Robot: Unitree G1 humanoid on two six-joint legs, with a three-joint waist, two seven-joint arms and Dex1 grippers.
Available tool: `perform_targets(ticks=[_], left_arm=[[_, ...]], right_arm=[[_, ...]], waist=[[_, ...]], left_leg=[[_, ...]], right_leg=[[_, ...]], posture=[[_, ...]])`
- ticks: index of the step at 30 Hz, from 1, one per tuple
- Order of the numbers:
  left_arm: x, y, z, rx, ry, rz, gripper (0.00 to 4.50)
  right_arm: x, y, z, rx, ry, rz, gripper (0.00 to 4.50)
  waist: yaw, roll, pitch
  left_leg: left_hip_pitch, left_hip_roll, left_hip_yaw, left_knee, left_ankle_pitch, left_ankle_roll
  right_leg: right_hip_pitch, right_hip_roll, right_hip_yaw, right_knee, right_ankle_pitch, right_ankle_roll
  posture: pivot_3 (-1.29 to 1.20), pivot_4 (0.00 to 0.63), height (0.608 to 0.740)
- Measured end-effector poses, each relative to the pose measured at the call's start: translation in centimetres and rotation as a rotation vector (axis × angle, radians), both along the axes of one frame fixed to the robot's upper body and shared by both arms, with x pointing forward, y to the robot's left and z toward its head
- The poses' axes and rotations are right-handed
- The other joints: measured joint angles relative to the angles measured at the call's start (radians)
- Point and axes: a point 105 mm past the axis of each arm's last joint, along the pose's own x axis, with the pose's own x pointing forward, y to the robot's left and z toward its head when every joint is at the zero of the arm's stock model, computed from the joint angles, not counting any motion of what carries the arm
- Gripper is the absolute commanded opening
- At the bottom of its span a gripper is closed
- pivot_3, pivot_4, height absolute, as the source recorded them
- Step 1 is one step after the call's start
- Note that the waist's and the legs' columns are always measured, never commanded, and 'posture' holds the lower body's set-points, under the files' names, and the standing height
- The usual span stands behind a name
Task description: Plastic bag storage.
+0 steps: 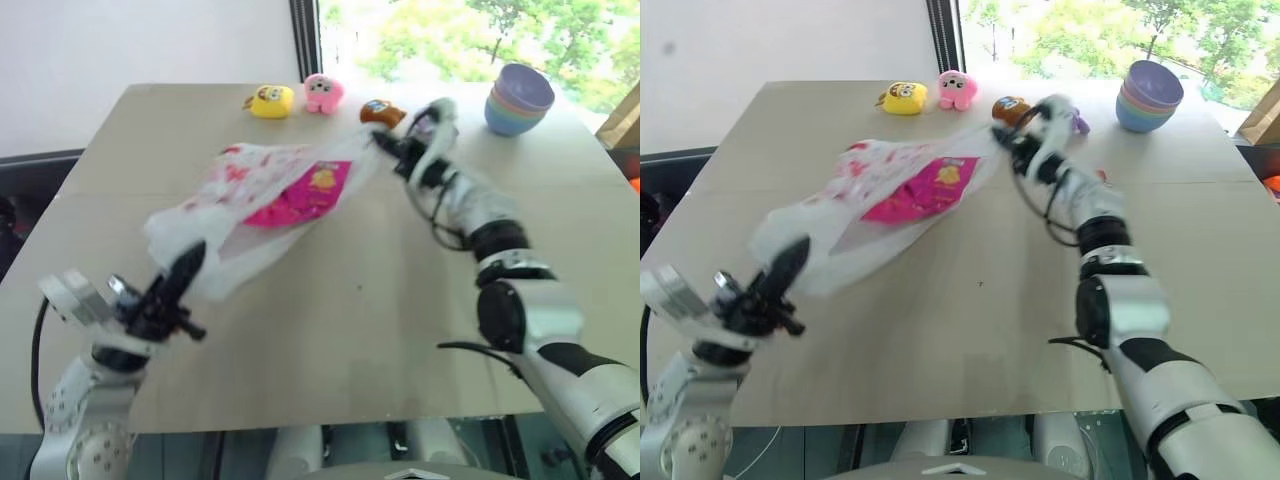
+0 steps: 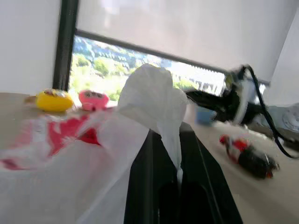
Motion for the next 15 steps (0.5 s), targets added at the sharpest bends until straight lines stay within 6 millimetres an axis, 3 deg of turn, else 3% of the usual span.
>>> perform_targets(ticks=[3,6,8,10,12,14,15], left_arm=[[1.1,-0.4,2.2,-0.049,-0.05,-0.025,0.0],[3.1,-1.4,4.0,-0.05,-0.097,-0.055,0.0],[4.4,-1.9,3.8,-0.034,-0.082,-0.058,0.0],[5.5,-2.2,2.6,-0.017,-0.037,-0.054,0.0],[6.4,-2.8,1.3,-0.01,0.006,-0.055,0.0],[6.8,-3.3,0.9,-0.014,0.018,-0.064,0.0],[6.9,-3.9,0.9,-0.025,0.013,-0.08,0.0]], right_arm=[[-0.7,-1.8,2.8,0.038,-0.06,-0.016,0.04],[-1.4,-2.5,4.2,0.056,-0.091,-0.02,0.04],[-1.7,-2.8,4.3,0.023,-0.111,-0.039,0.04],[-1.8,-3.6,2.8,-0.04,-0.094,-0.07,0.29],[-2.2,-4.0,-0.7,-0.115,-0.013,-0.063,0.79],[-2.7,-4.1,-2.9,-0.158,0.044,-0.049,1.68],[-3.6,-4.7,-4.0,-0.221,0.056,-0.047,2.43]], waist=[[-0.009,0.0,0.0],[-0.009,0.0,0.0],[-0.01,0.0,0.0],[-0.008,-0.001,-0.001],[-0.006,-0.001,0.0],[-0.005,0.0,0.0],[0.0,0.0,0.0]], left_leg=[[0.001,0.0,0.001,-0.001,0.0,0.0],[0.002,-0.001,0.001,-0.001,0.001,-0.001],[0.002,-0.001,0.003,-0.001,0.001,-0.002],[0.002,-0.002,0.004,-0.001,0.001,-0.002],[0.001,-0.001,0.005,-0.001,0.001,-0.002],[0.0,-0.001,0.005,-0.001,0.001,-0.002],[0.0,-0.001,0.005,-0.001,0.001,-0.002]], right_leg=[[0.0,0.001,0.001,0.0,0.0,0.0],[0.0,0.003,0.001,0.001,0.0,0.0],[0.0,0.003,0.002,0.001,0.0,0.0],[0.0,0.003,0.002,0.001,0.0,0.0],[0.0,0.003,0.002,0.0,0.0,0.0],[-0.001,0.003,0.002,0.0,0.0,0.0],[-0.001,0.003,0.001,0.0,0.0,0.0]], posture=[[0.0,0.15,0.74],[0.0,0.15,0.74],[0.0,0.15,0.74],[0.0,0.15,0.74],[0.0,0.15,0.74],[0.0,0.15,0.74],[0.0,0.15,0.74]])
